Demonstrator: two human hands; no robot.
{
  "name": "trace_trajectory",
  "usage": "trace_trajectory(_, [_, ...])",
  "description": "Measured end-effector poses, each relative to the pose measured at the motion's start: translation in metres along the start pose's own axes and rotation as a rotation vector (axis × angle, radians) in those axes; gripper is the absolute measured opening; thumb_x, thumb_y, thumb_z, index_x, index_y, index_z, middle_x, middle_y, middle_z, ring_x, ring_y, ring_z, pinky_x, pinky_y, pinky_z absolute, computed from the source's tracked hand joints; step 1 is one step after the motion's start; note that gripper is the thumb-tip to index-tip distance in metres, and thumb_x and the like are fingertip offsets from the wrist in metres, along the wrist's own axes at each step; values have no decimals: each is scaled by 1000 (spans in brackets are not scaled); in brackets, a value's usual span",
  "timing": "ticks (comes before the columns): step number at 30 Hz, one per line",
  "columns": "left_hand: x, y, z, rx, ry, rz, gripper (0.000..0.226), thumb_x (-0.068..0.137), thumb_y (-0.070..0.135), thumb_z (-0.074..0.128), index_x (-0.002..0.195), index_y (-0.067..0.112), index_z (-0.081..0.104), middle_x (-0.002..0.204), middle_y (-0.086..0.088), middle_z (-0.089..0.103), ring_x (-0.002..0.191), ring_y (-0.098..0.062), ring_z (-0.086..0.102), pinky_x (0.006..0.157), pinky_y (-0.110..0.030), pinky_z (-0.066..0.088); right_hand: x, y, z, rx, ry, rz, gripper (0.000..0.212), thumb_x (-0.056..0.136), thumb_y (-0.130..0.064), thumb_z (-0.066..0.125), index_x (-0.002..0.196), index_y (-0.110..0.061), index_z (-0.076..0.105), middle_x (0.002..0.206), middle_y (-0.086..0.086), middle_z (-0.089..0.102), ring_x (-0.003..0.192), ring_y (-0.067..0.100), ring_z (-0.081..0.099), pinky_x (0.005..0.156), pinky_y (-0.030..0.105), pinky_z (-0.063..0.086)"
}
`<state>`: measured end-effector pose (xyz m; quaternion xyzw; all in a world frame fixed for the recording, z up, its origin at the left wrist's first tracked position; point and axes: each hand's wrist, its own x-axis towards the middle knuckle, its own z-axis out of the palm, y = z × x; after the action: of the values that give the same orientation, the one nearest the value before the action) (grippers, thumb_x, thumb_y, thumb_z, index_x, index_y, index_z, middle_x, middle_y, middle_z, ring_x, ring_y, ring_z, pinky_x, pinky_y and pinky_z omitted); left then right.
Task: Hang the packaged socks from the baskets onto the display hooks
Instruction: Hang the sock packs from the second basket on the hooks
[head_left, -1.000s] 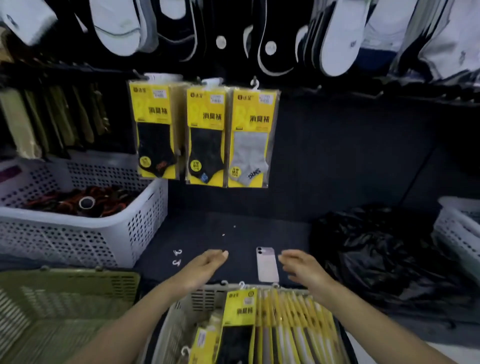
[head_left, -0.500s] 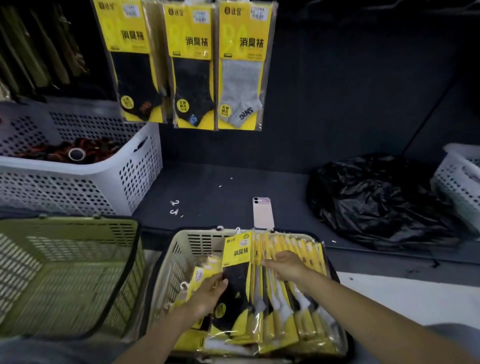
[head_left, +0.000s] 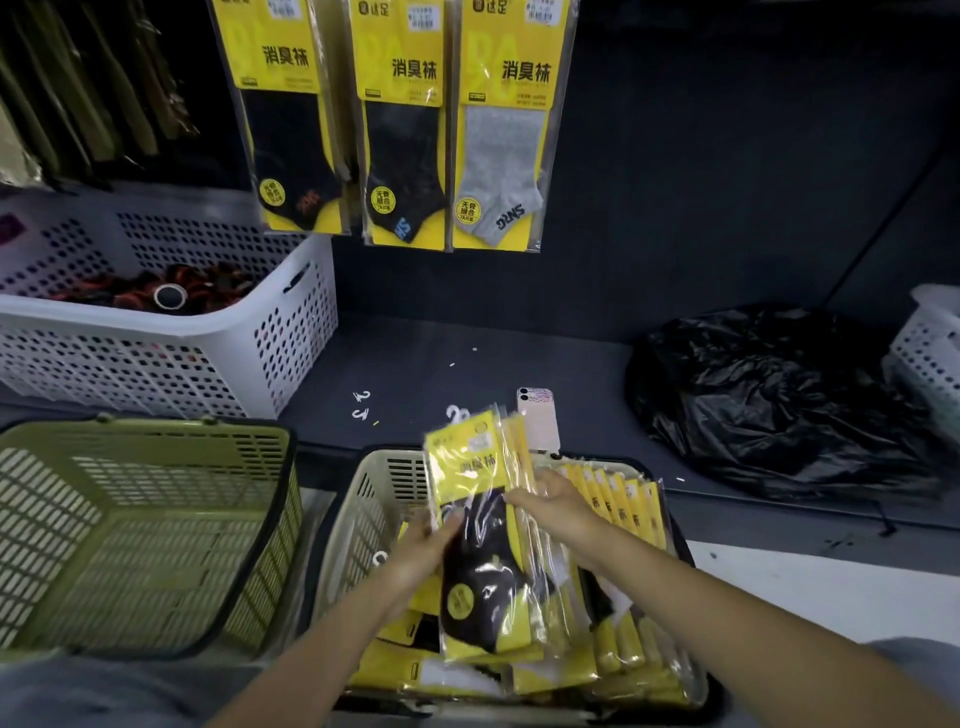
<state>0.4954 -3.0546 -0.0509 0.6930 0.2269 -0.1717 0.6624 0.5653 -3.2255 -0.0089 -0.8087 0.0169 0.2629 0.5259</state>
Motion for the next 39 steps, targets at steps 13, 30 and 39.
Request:
trace_trajectory(13, [-15,38,-23,107,7,541,49,86,31,63,127,32,38,125,6,58,117,-4,56,100,-30,46,-3,-33,-12,5,-167,-267,65,79,-7,76,133,-20,42,122,-7,59,109,5,57,78,7,47])
trace_trajectory(30, [-61,177,-33,-24,59,631,54,63,41,79,112,35,57,109,16,70,99,-1,66,73,-15,53,-49,-142,-44,271,185,-622,51,64,-44,76,111,-29,63,108,-10,67,102,2,63,80,14,51])
trace_trajectory(39, [-83,267,-48,-51,252,712,39,65,69,50,94,43,57,80,39,65,78,23,58,67,-4,40,-58,-225,-78,426,85,-668,22,87,-22,65,109,-17,66,101,-3,75,95,12,71,76,18,54])
